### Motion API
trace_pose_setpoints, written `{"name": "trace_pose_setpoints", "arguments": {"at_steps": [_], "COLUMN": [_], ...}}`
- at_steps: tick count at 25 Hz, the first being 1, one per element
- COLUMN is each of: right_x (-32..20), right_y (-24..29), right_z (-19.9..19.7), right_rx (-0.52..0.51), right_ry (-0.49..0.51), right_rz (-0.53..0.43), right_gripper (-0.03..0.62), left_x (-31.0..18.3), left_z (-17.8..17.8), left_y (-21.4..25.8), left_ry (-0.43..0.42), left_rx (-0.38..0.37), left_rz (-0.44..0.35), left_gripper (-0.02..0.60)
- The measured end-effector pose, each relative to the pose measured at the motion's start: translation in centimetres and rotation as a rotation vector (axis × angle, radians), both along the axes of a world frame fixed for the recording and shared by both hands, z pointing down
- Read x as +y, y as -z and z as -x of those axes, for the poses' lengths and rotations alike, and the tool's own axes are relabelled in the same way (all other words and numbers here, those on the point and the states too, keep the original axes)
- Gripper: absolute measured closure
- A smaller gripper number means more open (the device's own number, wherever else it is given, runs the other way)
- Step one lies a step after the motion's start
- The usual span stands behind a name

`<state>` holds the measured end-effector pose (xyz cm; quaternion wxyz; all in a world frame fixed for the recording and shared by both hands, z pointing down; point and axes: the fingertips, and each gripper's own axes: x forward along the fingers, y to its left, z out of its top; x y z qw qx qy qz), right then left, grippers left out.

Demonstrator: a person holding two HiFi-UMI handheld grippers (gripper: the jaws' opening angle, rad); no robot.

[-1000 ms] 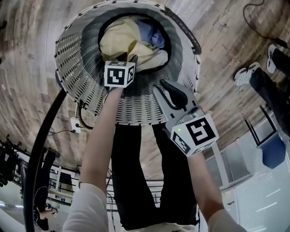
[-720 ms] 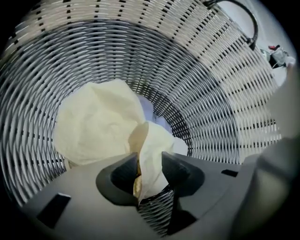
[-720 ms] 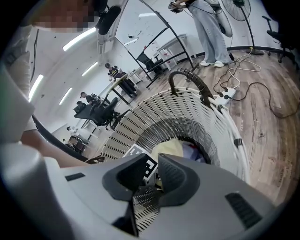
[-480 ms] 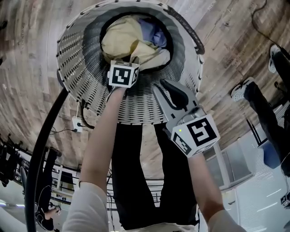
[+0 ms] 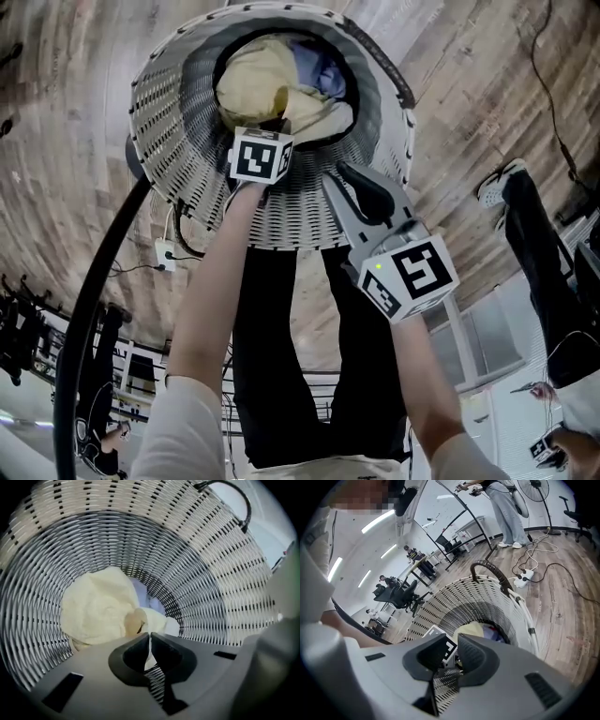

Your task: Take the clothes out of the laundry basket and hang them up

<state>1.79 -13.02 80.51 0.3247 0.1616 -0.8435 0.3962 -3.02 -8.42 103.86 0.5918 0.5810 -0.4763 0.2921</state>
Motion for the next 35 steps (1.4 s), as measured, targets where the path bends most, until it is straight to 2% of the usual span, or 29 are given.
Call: {"name": "trace_pose_setpoints", "arguments": {"at_steps": [10, 24, 26, 31, 35], "right_x": [-0.4, -1.5, -1.5, -2.1, -2.5], "right_y": [4.7, 12.1, 13.2, 16.1, 17.9], "right_z": [0.1, -0.6, -0.7, -1.1, -1.4], "right_rx": [-0.011, -0.015, -0.015, -0.016, -0.016], "right_ry": [-0.007, 0.015, 0.037, 0.097, 0.133], "right_rz": [-0.026, -0.105, -0.124, -0.184, -0.226], "right_gripper": [0.513, 0.511, 0.511, 0.511, 0.51], "left_x": [-0.1, 0.6, 0.7, 0.3, -0.8], "left_z": [-1.3, -1.7, -2.0, -2.5, -2.4], "left_y": [7.4, 19.1, 21.2, 26.9, 31.0], "left_ry": [-0.027, -0.063, -0.095, -0.287, -0.282], "left_rx": [0.039, 0.023, 0.002, -0.127, -0.169], "left_rz": [-0.035, -0.127, -0.159, -0.269, -0.339], "left_gripper": [0.554, 0.557, 0.557, 0.555, 0.555]}}
